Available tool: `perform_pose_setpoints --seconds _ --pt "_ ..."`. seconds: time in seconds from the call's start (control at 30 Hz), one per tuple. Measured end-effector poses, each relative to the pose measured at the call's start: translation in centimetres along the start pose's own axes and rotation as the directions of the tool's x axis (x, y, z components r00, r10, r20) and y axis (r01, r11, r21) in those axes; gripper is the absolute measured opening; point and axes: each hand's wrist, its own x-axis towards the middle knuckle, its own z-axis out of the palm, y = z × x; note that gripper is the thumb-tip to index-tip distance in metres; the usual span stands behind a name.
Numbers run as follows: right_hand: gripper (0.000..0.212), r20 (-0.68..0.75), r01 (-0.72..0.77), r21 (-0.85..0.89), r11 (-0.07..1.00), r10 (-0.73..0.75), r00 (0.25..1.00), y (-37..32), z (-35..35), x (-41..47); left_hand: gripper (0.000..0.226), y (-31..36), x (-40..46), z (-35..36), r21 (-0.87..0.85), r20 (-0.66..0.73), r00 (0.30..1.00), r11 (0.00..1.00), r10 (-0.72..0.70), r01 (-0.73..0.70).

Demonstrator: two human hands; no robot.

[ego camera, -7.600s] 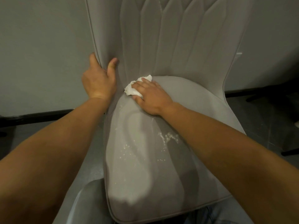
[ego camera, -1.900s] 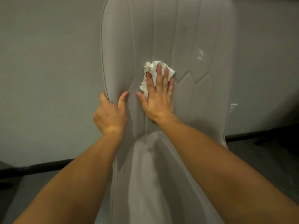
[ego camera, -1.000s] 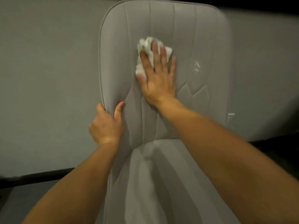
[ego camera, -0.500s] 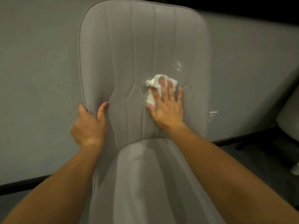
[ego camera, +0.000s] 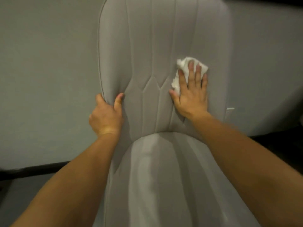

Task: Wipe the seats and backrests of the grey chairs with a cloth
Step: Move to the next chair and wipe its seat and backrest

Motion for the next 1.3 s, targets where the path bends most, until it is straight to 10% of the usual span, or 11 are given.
perform_pose_setpoints --seconds 0.2,0.5,0.93,1.13,1.3 --pt "0.079 0.083 0.036 -0.057 0.998 -0.032 0.996 0.4 0.3 -0.9 0.071 -0.4 0.1 0.3 0.003 -0.034 0.999 1.000 0.019 -0.019" --pt "0.081 -0.189 -0.196 0.126 0.972 0.217 0.958 -0.9 -5.7 11.1 0.069 -0.8 0.1 0.8 0.011 -0.071 0.996 0.999 0.048 -0.048" --pt "0.077 -0.029 -0.085 0.339 0.937 0.101 0.994 -10.3 0.2 0.1 0.071 -0.2 -0.2 0.3 -0.028 -0.035 0.999 0.999 0.033 -0.034" --pt "0.062 -0.356 0.050 0.286 0.957 0.057 0.933 -9.1 -4.4 10.9 0.074 -0.2 0.0 0.4 -0.021 -0.031 0.999 0.999 0.025 -0.025" --pt "0.057 -0.354 0.152 0.333 0.931 -0.026 0.935 -10.6 -2.1 6.5 0.076 -0.3 0.0 0.3 -0.002 -0.029 0.999 1.000 0.021 -0.021"
